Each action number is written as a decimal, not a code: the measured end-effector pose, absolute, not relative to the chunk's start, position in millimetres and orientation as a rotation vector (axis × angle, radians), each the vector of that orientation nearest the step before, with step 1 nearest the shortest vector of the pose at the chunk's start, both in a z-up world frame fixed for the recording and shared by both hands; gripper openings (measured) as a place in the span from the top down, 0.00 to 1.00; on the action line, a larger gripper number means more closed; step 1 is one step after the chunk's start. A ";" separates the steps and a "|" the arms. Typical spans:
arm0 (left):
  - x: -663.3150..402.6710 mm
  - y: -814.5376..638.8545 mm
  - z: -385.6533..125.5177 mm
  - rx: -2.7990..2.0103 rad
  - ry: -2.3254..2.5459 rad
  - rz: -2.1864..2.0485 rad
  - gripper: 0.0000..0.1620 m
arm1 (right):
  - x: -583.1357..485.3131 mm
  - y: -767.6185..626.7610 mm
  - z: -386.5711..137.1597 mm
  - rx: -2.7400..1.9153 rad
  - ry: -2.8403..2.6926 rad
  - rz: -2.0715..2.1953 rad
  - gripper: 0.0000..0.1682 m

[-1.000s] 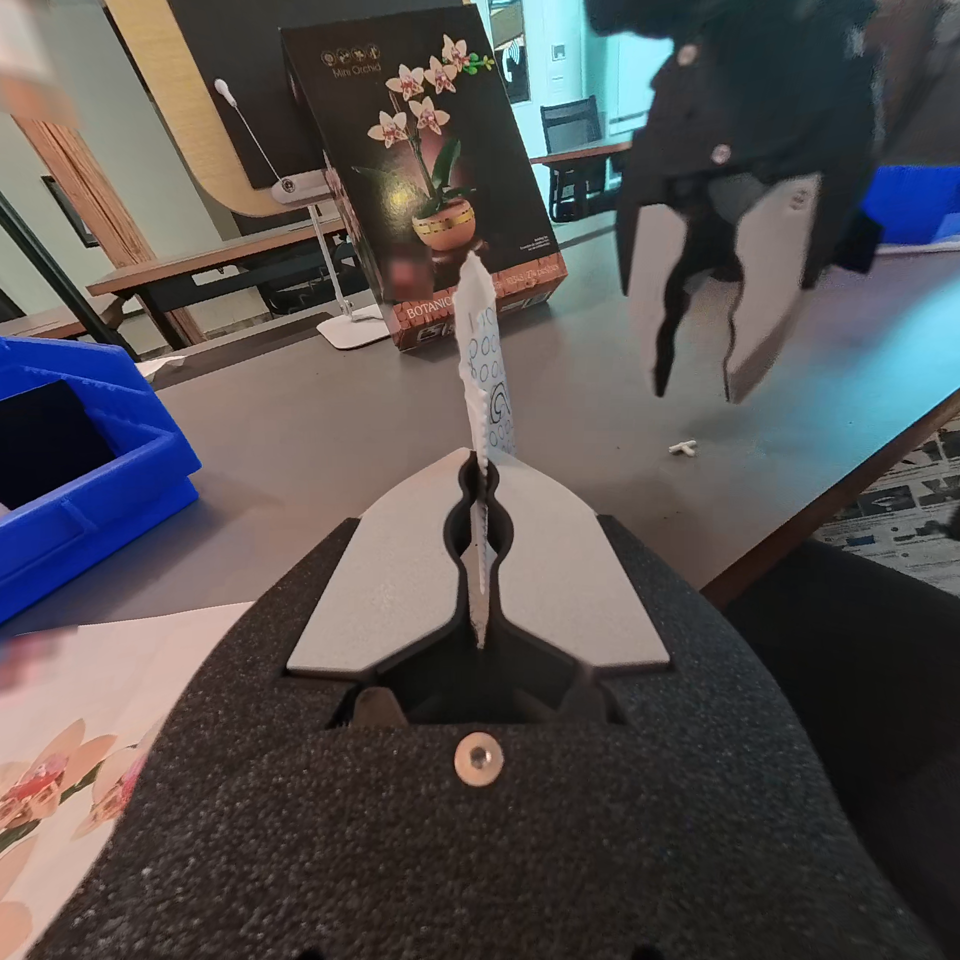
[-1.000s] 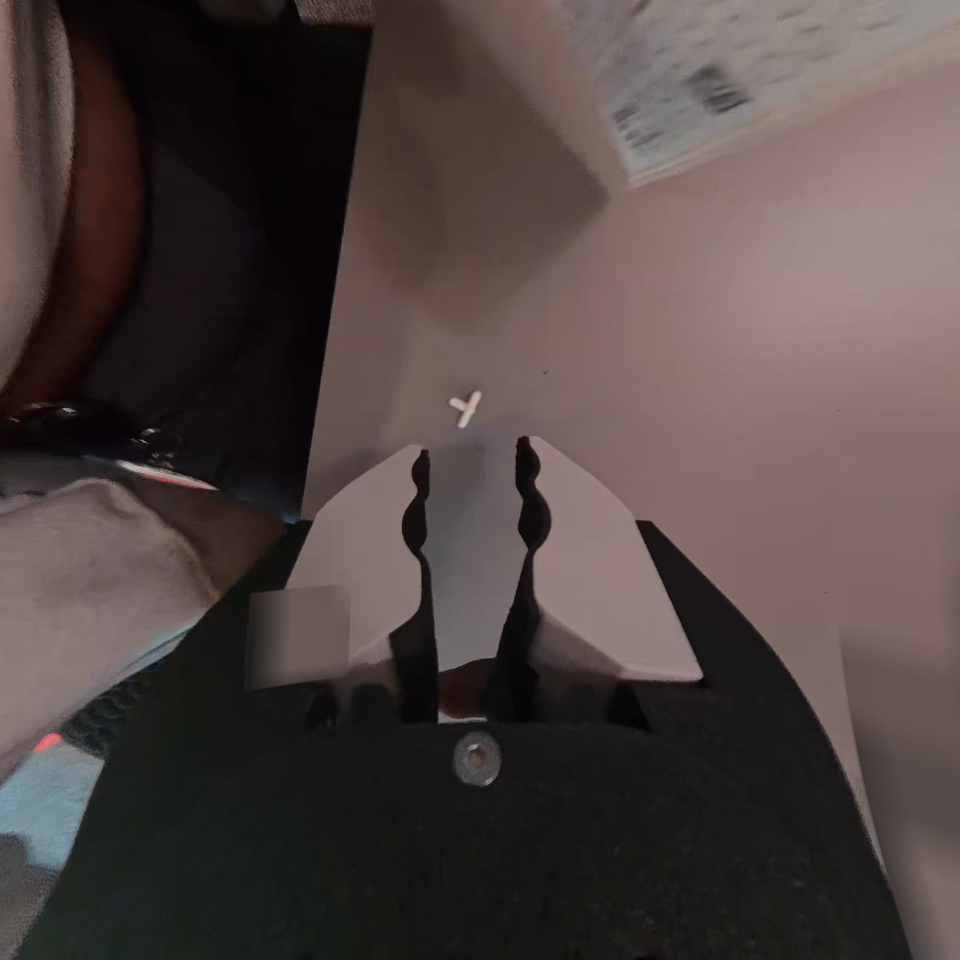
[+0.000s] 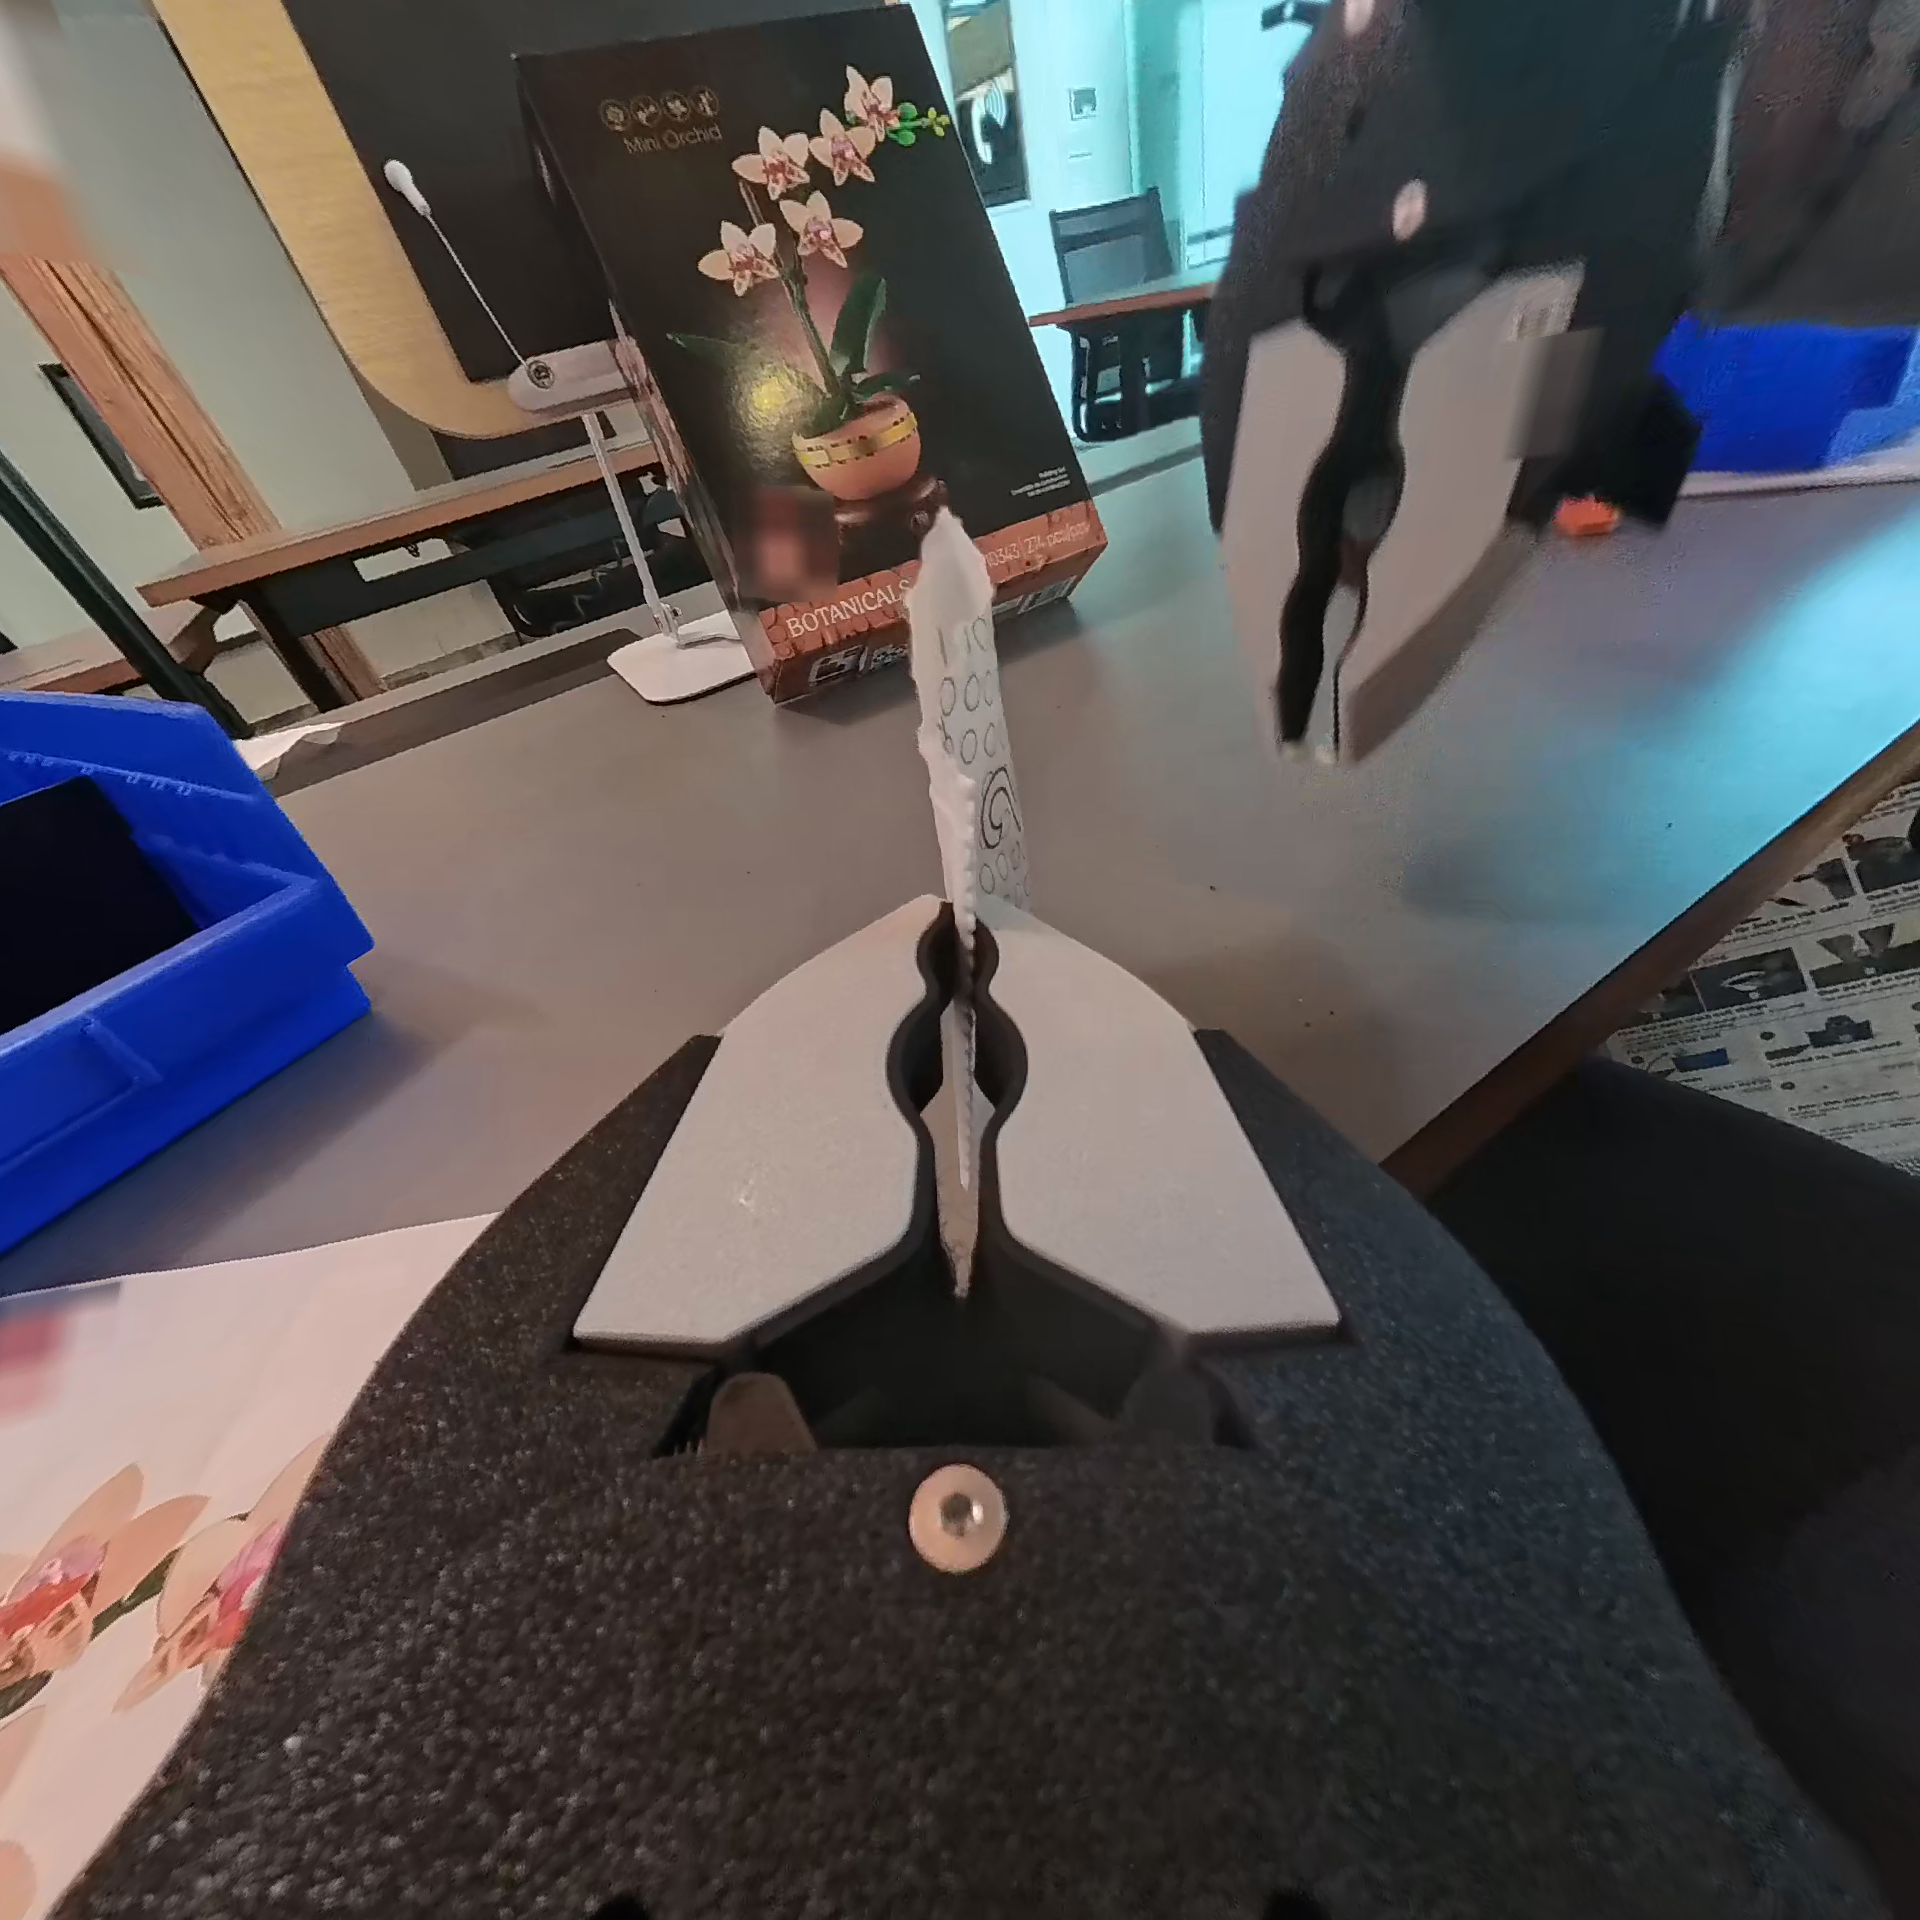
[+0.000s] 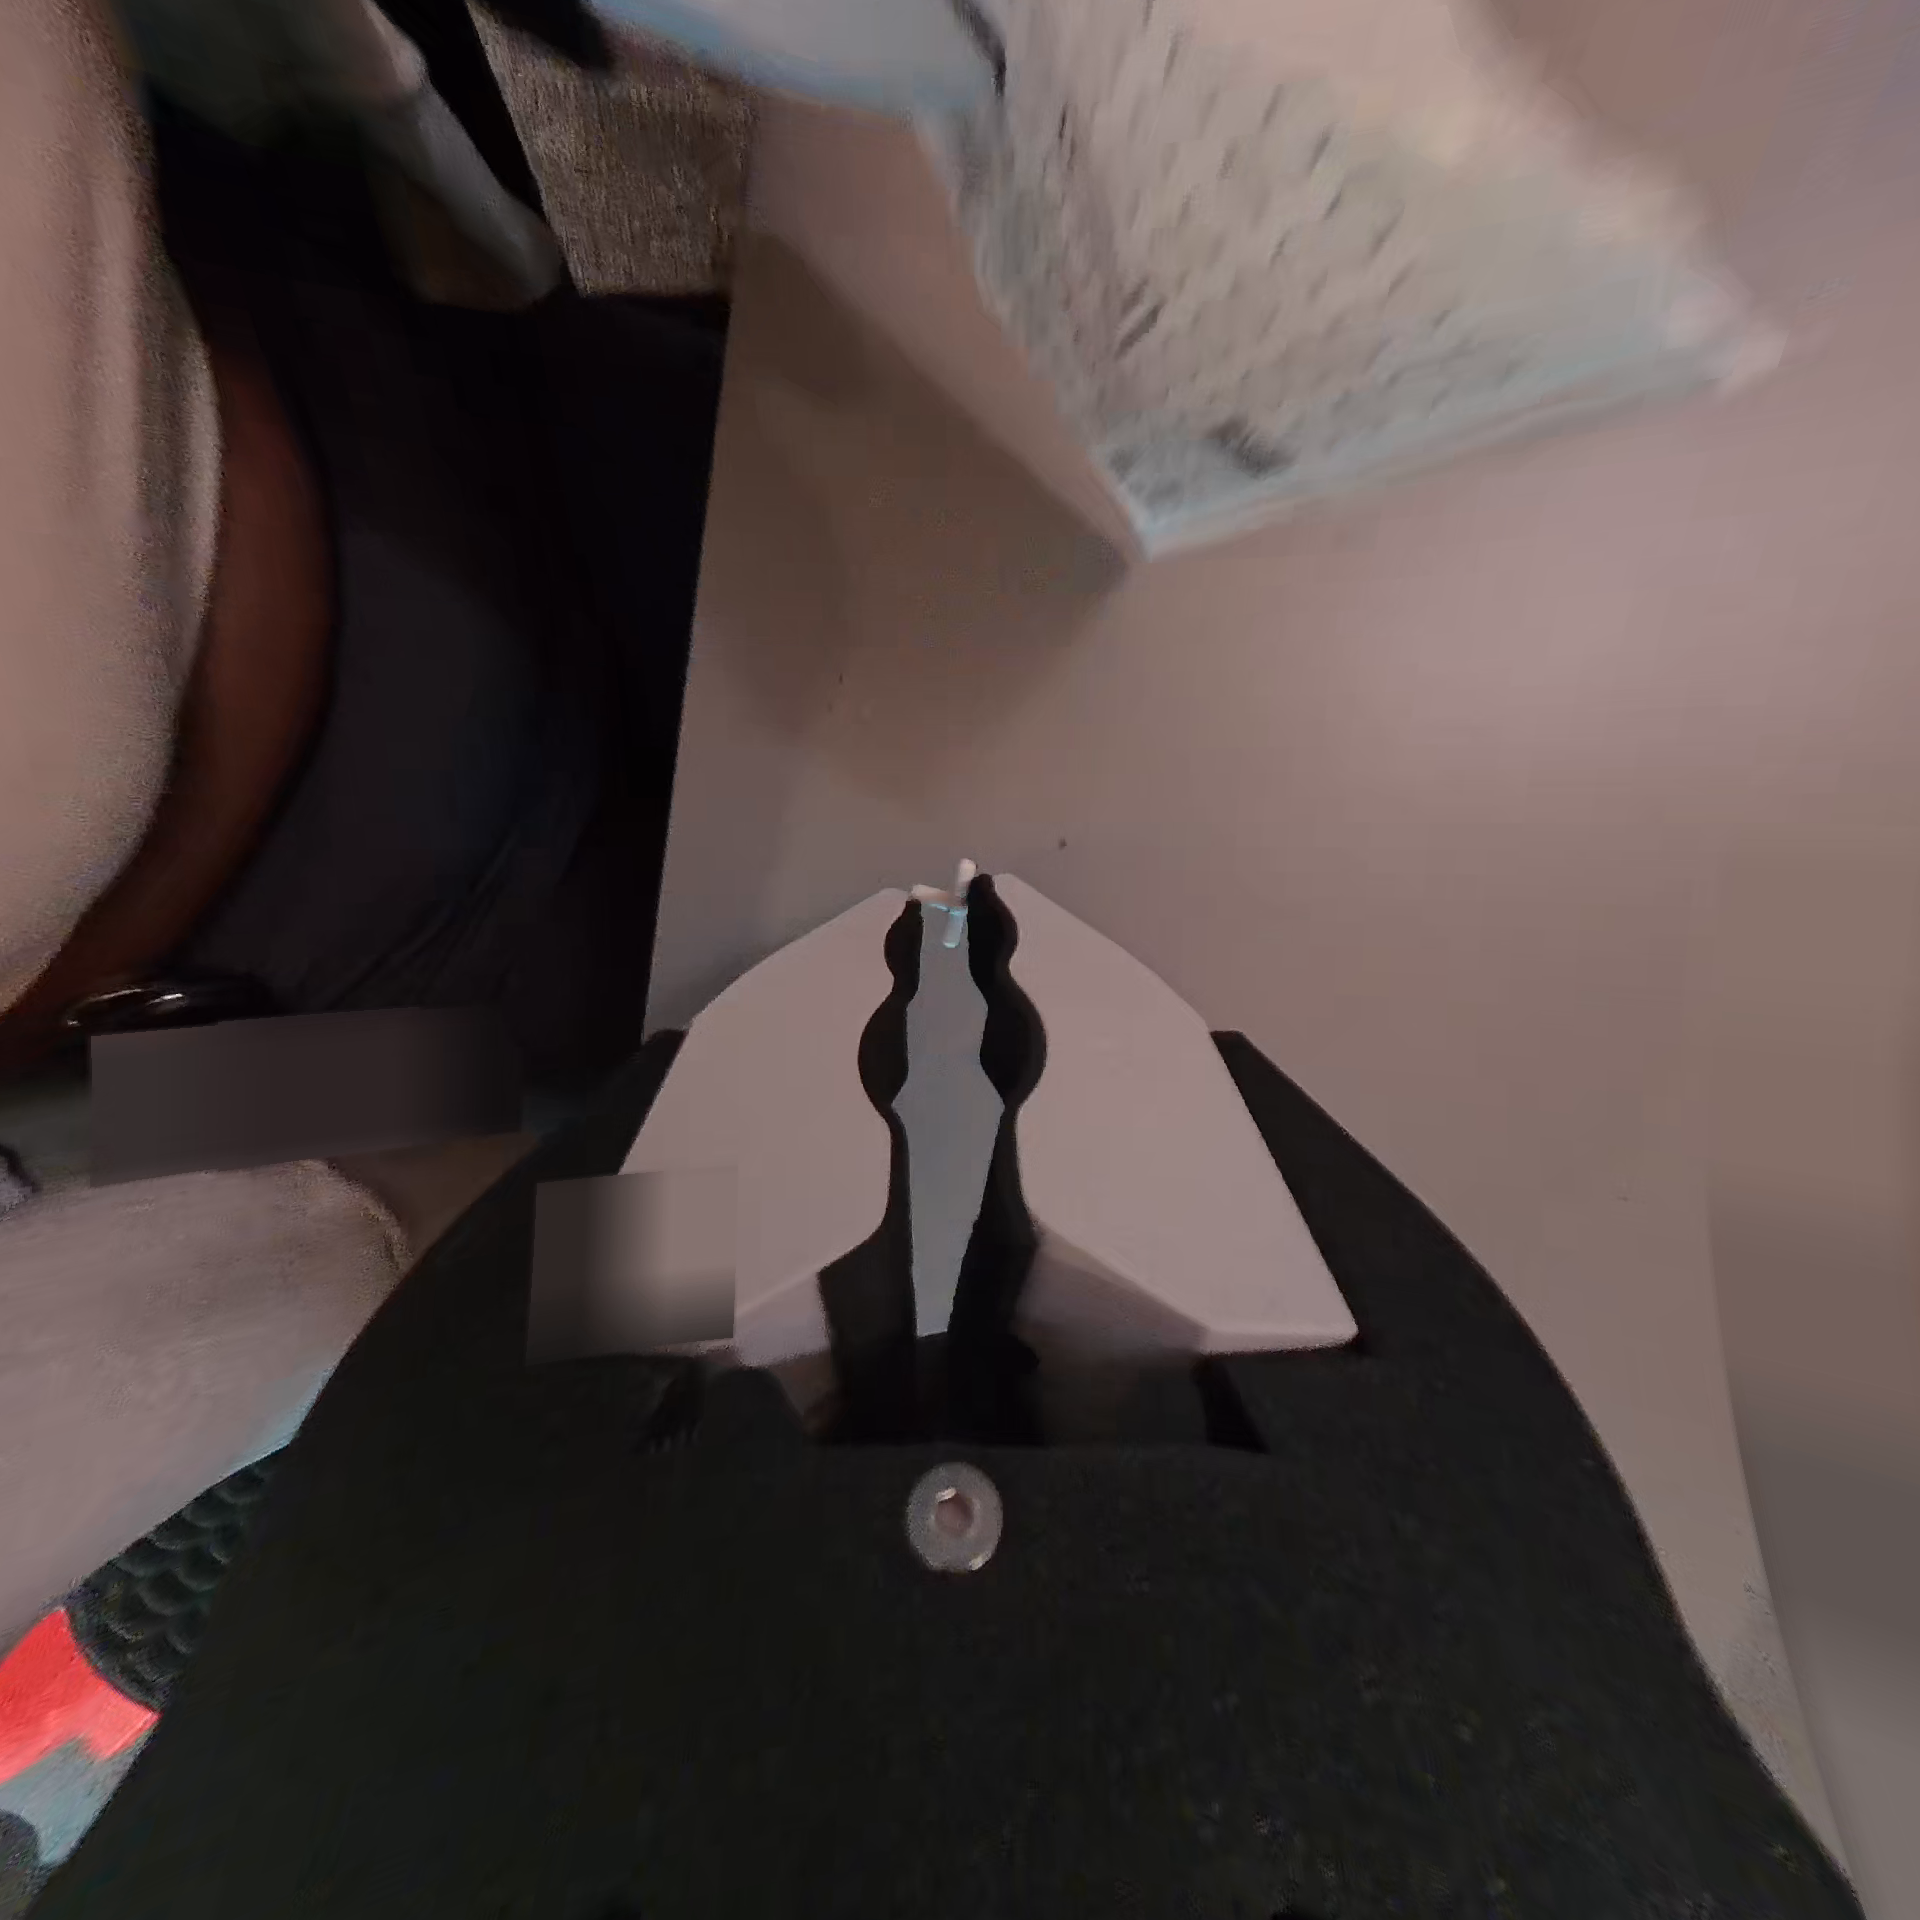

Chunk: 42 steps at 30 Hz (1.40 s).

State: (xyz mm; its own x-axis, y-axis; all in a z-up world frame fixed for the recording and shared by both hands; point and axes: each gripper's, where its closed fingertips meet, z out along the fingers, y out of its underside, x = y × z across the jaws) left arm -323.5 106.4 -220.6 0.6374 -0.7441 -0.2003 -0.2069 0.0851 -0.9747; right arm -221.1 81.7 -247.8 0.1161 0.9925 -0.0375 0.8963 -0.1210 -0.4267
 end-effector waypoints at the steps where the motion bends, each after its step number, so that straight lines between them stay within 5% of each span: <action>1: -322.6 105.8 -221.3 -1.467 0.852 -0.478 1.00 | -224.3 83.2 -234.5 -2.064 -1.845 0.477 0.95; 7: -316.9 101.9 -222.0 -1.455 0.891 -0.471 1.00 | -267.6 102.0 -160.7 -1.762 -1.843 0.477 0.95; 42: -316.4 101.0 -214.9 -1.477 0.808 -0.603 1.00 | -278.5 112.5 -176.4 -1.346 -2.011 0.003 0.82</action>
State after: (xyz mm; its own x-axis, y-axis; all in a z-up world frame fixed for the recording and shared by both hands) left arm -316.4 101.0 -214.9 0.6138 -0.7827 -0.1030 -0.1245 0.0329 -0.9917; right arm -278.5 112.5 -176.4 -0.2094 0.8099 0.5479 0.8083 0.4587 -0.3692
